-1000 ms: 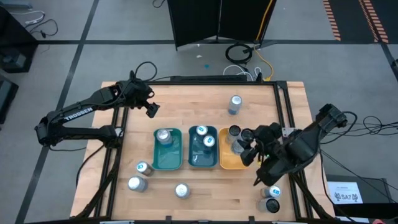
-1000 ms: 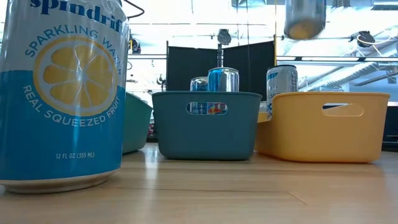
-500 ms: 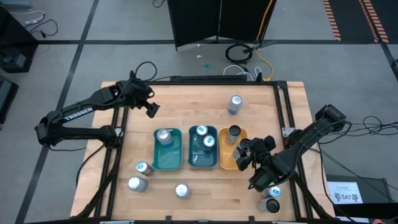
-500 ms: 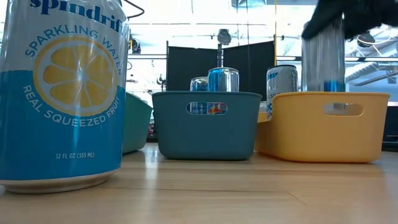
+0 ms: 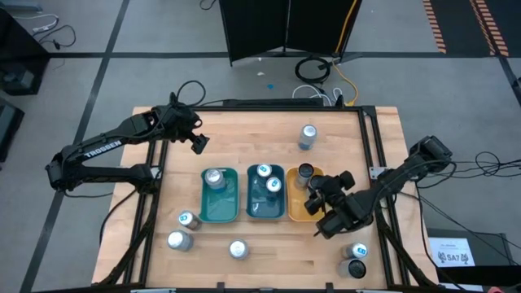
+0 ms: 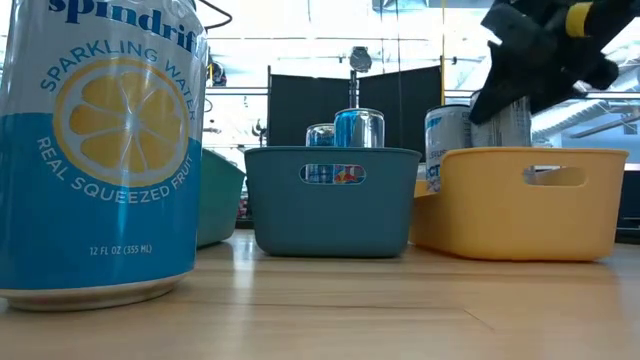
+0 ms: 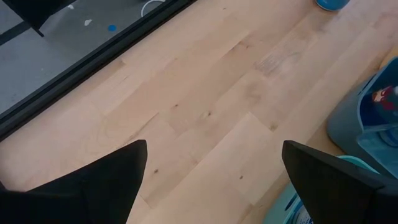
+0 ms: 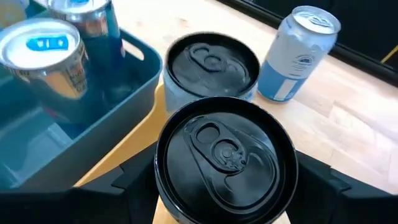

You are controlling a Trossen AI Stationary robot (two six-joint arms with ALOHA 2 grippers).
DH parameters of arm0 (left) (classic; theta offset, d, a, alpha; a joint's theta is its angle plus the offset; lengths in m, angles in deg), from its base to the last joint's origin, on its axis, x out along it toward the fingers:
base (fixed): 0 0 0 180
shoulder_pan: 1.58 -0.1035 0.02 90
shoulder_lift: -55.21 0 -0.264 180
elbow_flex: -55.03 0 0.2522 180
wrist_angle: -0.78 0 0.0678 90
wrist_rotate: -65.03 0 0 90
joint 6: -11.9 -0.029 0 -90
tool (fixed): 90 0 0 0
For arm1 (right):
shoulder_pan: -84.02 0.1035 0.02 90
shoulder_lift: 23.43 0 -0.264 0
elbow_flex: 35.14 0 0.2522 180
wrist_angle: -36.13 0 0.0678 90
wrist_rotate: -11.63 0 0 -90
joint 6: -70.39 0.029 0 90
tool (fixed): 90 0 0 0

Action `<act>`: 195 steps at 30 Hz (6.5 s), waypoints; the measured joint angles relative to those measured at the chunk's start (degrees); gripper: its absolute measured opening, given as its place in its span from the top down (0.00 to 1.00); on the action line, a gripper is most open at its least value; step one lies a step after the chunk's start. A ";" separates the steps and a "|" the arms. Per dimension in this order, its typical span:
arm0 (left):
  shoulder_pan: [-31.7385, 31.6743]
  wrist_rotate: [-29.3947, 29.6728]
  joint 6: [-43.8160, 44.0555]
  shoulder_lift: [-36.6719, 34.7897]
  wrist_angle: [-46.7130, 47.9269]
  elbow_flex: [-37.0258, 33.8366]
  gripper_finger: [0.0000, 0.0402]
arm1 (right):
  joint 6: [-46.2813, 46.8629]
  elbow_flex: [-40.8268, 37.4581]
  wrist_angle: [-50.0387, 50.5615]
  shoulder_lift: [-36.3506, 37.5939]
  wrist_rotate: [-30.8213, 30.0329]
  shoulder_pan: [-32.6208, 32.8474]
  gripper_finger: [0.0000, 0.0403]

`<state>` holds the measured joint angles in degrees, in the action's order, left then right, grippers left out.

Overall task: Sort soda cans
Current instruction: Put the white-blue soda can into the yellow bin, then put the blue-white soda can into the green bin

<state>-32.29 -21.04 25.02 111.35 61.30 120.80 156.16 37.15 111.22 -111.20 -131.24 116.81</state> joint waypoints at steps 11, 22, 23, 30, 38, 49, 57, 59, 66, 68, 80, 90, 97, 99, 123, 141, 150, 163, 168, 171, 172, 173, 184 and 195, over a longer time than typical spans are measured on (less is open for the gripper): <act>0.01 0.00 0.04 0.00 0.02 -0.01 0.05 | -5.93 -1.40 -5.71 -0.02 0.29 -2.01 0.35; -0.01 -0.01 0.04 0.00 0.02 0.01 0.05 | -5.23 -1.45 -5.53 0.00 5.06 -1.99 0.25; 0.01 -0.02 0.04 0.00 0.02 0.00 0.05 | -5.22 -1.45 -5.61 0.00 5.08 -1.99 0.25; 0.01 -0.02 0.04 0.00 0.02 -0.01 0.05 | -5.88 -0.98 -6.62 0.00 5.17 -1.95 0.25; -0.01 -0.01 0.08 0.00 0.02 -0.01 0.05 | -15.69 2.19 -6.74 0.00 5.01 -1.95 0.25; 0.00 -0.02 0.26 0.00 0.04 -0.01 0.05 | -13.05 2.71 -1.35 0.00 5.05 -1.95 0.24; 0.00 -0.02 0.24 0.00 0.04 -0.01 0.05 | -12.96 2.71 -1.29 0.00 5.01 -1.95 0.24; -0.01 -0.02 0.24 0.00 0.04 0.01 0.05 | -12.96 2.71 -1.29 0.00 5.01 -1.95 0.24; -0.01 -0.02 0.22 0.00 0.04 -0.01 0.05 | -12.30 2.71 -1.27 0.00 5.01 -1.95 0.24; -0.01 -0.02 0.22 0.00 0.03 -0.01 0.05 | -11.83 2.71 -1.24 0.00 5.04 -1.95 0.21; 0.01 -0.02 0.17 0.00 0.04 -0.01 0.05 | -16.41 6.82 3.15 0.30 4.81 -1.95 0.04; 0.01 -0.02 0.09 0.00 0.04 0.01 0.05 | -19.76 23.12 17.92 0.40 4.42 -1.95 0.04; 0.01 -0.02 0.04 0.00 0.02 0.00 0.05 | -16.72 29.59 20.14 0.42 3.55 -1.95 0.04; 0.01 -0.02 0.04 0.00 0.02 0.01 0.05 | -9.79 29.79 20.28 0.40 3.42 -2.02 0.04; -0.01 -0.02 0.02 -0.02 -0.68 -0.01 0.05 | -5.62 1.84 5.59 27.70 8.26 -22.64 0.06; 0.01 -0.02 0.02 -0.02 -7.06 -0.01 0.05 | -51.14 7.48 -11.62 13.10 40.63 -60.32 0.06; -0.01 -0.02 0.02 -0.02 -7.19 -0.01 0.05 | -57.53 18.68 -1.91 -2.29 42.72 -62.41 0.06; -0.01 -0.02 0.00 -0.02 -7.15 -0.01 0.05 | -59.34 18.90 -4.71 -10.74 45.33 -66.27 0.06; 0.00 -0.02 0.00 -0.02 -7.15 -0.01 0.05 | -59.06 18.88 -1.64 -13.79 47.03 -67.63 0.08; -0.01 -0.02 0.00 -0.02 -7.13 -0.01 0.05 | -59.19 18.88 -2.23 -14.44 48.66 -67.72 0.16; 0.00 -0.02 0.00 -0.02 -7.13 -0.01 0.05 | -58.97 18.88 -3.08 -14.44 48.58 -67.53 0.19; -0.01 -0.02 0.00 -0.02 -7.13 -0.01 0.05 | -58.59 18.86 -4.17 -14.42 48.74 -67.25 0.23; 0.01 -0.02 -0.02 -0.02 -7.34 -0.01 0.05 | -57.86 30.39 -9.90 -18.13 50.83 -59.69 0.31; -0.01 -0.02 -0.02 -0.02 -7.37 -0.01 0.05 | -66.22 71.56 3.52 -39.79 47.92 -51.96 0.30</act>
<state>-32.30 -21.06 25.00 111.33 53.94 120.79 89.95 108.71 114.74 -150.98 -83.32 64.85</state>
